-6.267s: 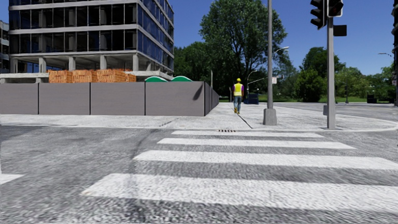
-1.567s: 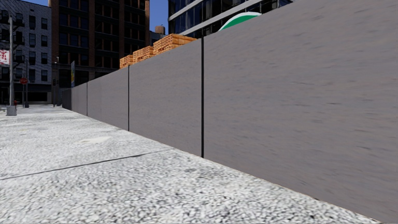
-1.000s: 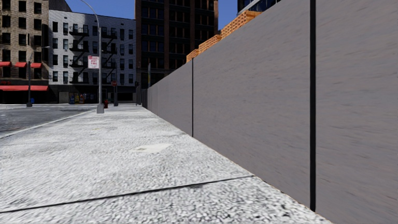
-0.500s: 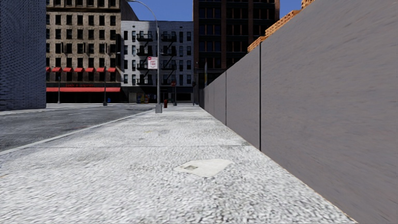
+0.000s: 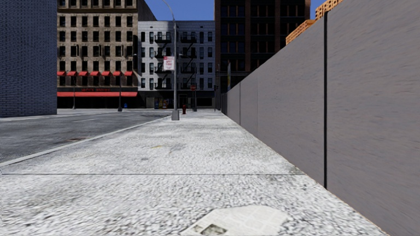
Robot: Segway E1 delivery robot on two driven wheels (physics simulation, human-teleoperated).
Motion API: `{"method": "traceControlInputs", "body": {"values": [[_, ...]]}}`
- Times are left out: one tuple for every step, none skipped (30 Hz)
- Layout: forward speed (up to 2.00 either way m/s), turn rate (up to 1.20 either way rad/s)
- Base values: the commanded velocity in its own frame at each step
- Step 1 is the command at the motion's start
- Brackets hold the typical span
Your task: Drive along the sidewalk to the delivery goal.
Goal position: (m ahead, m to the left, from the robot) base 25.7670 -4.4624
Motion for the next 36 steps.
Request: {"method": "traceControlInputs", "body": {"values": [[2.00,0.00],[2.00,0.00],[2.00,0.00],[2.00,0.00],[2.00,0.00],[2.00,0.00],[2.00,0.00],[2.00,0.00],[2.00,0.00],[2.00,0.00],[2.00,0.00],[2.00,0.00],[2.00,0.00],[2.00,0.00],[2.00,0.00],[2.00,0.00],[2.00,0.00],[2.00,0.00],[2.00,0.00],[2.00,0.00],[2.00,0.00],[2.00,0.00],[2.00,0.00],[2.00,0.00],[2.00,0.00],[2.00,0.00],[2.00,0.00],[2.00,0.00],[2.00,0.00],[2.00,0.00],[2.00,0.00],[2.00,0.00],[2.00,0.00],[2.00,0.00],[2.00,0.00],[2.00,0.00]]}}
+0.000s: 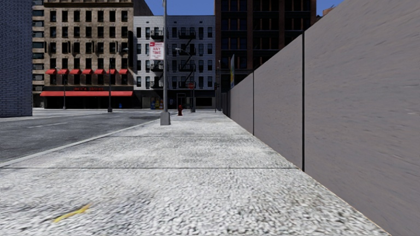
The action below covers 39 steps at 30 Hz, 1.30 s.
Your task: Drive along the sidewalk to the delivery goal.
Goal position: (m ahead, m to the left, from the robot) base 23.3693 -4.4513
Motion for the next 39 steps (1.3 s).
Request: {"method": "traceControlInputs", "body": {"values": [[2.00,0.00],[2.00,0.00],[2.00,0.00],[2.00,0.00],[2.00,0.00],[2.00,0.00],[2.00,0.00],[2.00,0.00],[2.00,0.00],[2.00,0.00],[2.00,0.00],[2.00,0.00],[2.00,0.00],[2.00,0.00],[2.00,0.00],[2.00,0.00],[2.00,0.00],[2.00,0.00],[2.00,0.00],[2.00,0.00],[2.00,0.00],[2.00,0.00],[2.00,0.00],[2.00,0.00],[2.00,0.00],[2.00,0.00],[2.00,0.00],[2.00,0.00],[2.00,0.00],[2.00,0.00],[2.00,0.00],[2.00,0.00],[2.00,0.00],[2.00,0.00],[2.00,0.00],[2.00,0.00],[2.00,0.00],[2.00,0.00],[2.00,0.00]]}}
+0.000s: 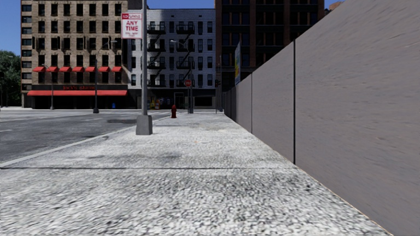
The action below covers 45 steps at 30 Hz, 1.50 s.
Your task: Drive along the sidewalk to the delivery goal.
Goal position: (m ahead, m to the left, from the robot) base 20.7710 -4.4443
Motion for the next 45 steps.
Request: {"method": "traceControlInputs", "body": {"values": [[2.00,0.00],[2.00,0.00],[2.00,0.00],[2.00,0.00],[2.00,0.00],[2.00,0.00],[2.00,0.00],[2.00,0.00],[2.00,0.00],[2.00,0.00],[2.00,0.00],[2.00,0.00],[2.00,0.00],[2.00,0.00],[2.00,0.00],[2.00,0.00],[2.00,0.00],[2.00,0.00],[2.00,0.00],[2.00,0.00],[2.00,0.00],[2.00,0.00],[2.00,0.00],[2.00,0.00],[2.00,0.00],[2.00,0.00],[2.00,0.00],[2.00,0.00],[2.00,0.00],[2.00,0.00],[2.00,0.00],[2.00,0.00],[2.00,0.00],[2.00,0.00],[2.00,0.00],[2.00,0.00],[2.00,0.00],[2.00,0.00],[2.00,0.00],[2.00,0.00],[2.00,0.00],[2.00,0.00],[2.00,0.00],[2.00,0.00],[2.00,0.00]]}}
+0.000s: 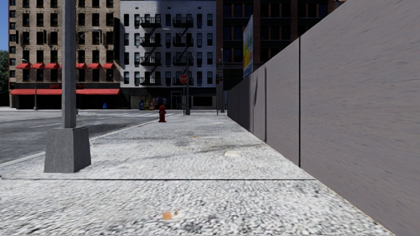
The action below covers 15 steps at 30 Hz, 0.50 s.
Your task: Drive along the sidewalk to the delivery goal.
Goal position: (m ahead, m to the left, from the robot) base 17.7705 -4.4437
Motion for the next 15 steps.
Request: {"method": "traceControlInputs", "body": {"values": [[2.00,0.00],[2.00,0.00],[2.00,0.00],[2.00,0.00],[2.00,0.00],[2.00,0.00],[2.00,0.00],[2.00,0.00],[2.00,0.00],[2.00,0.00],[2.00,0.00],[2.00,0.00],[2.00,0.00],[2.00,0.00],[2.00,0.00]]}}
